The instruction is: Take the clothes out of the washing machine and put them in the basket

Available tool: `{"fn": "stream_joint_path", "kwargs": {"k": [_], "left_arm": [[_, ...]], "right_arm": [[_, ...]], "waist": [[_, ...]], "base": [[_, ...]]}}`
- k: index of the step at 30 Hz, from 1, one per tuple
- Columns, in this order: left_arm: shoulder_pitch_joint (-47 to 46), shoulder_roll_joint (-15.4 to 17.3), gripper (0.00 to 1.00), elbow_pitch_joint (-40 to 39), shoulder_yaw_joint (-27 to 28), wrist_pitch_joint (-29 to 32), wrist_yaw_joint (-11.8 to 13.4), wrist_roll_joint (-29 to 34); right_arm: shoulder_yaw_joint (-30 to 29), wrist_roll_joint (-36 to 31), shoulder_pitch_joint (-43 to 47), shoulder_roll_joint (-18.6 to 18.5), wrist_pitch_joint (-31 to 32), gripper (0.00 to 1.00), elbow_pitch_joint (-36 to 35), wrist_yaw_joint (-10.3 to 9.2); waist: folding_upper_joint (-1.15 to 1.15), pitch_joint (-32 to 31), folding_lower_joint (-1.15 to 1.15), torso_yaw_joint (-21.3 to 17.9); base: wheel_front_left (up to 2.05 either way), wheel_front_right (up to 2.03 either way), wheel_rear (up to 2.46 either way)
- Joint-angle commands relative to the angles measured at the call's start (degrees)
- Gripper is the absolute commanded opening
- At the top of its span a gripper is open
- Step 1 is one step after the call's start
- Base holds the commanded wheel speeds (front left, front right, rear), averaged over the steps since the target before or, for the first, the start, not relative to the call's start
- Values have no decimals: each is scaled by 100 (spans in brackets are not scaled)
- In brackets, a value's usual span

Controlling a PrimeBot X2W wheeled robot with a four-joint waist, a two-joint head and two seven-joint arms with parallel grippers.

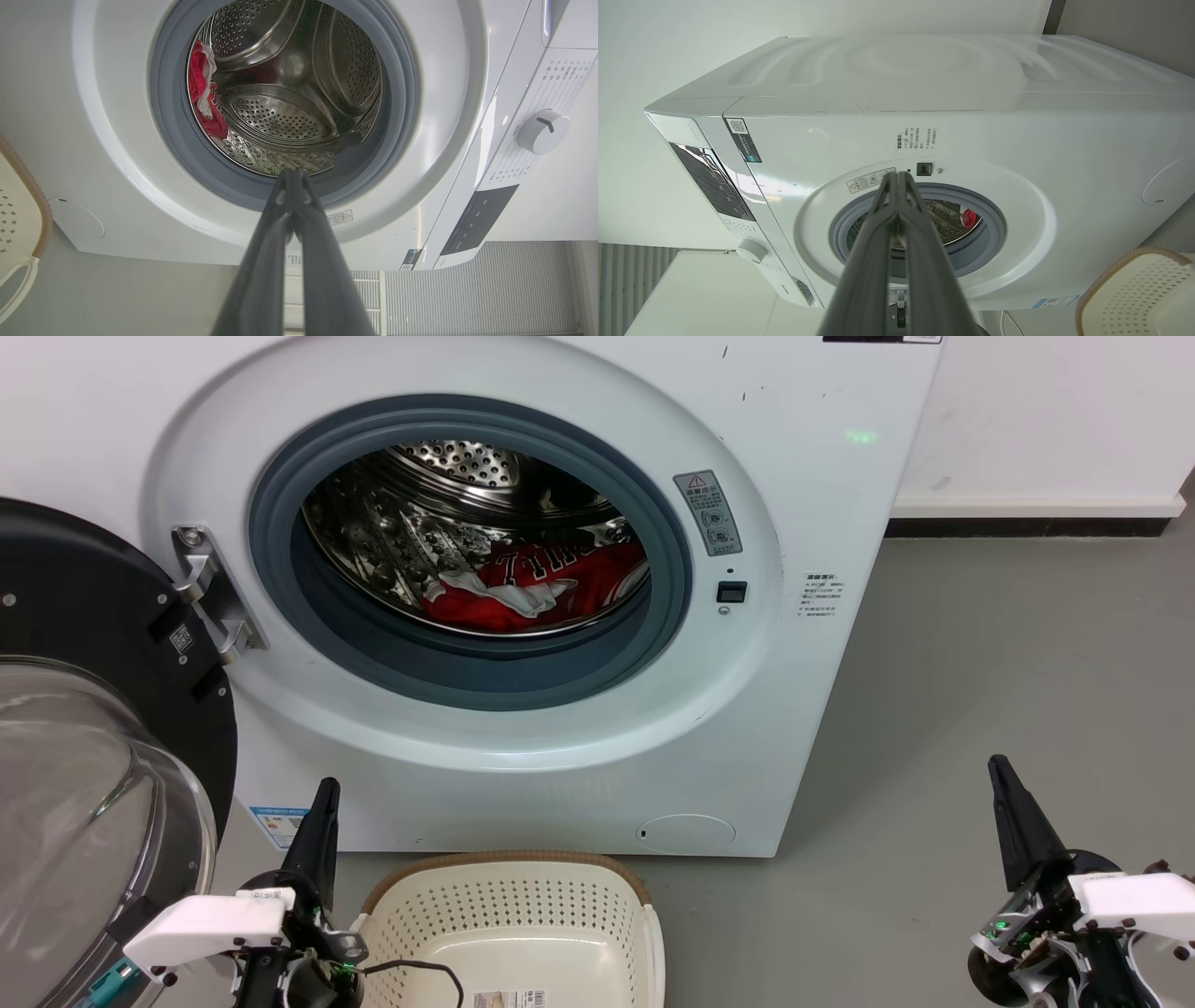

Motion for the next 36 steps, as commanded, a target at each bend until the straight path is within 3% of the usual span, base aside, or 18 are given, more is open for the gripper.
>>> {"fn": "stream_joint_path", "kwargs": {"k": [1, 18, 19, 28, 36], "left_arm": [[-36, -8, 0, -2, 14, 10, -26, -12], [-36, -8, 0, -2, 14, 10, -26, -12], [-15, -5, 100, -15, 0, -17, -14, 31], [-6, -11, 100, 59, -212, -190, 3, 116], [-106, -9, 100, -110, -355, -410, 1, 810]], "right_arm": [[2, -26, -71, 19, 5, 0, 8, 0], [2, -26, -71, 19, 5, 0, 8, 0], [4, -66, -52, 23, -4, 100, -8, 0], [23, -25, 170, 4, -187, 100, -63, 0], [-31, -530, 255, 5, -409, 100, -321, 0]], "waist": [[0, 0, 0, 0], [0, 0, 0, 0], [0, 0, 0, 0], [0, 3, 0, -11], [0, 6, 0, -19]], "base": [[0, 0, 0], [0, 0, 0], [0, 0, 0], [0, 0, 0], [0, 0, 0]]}}
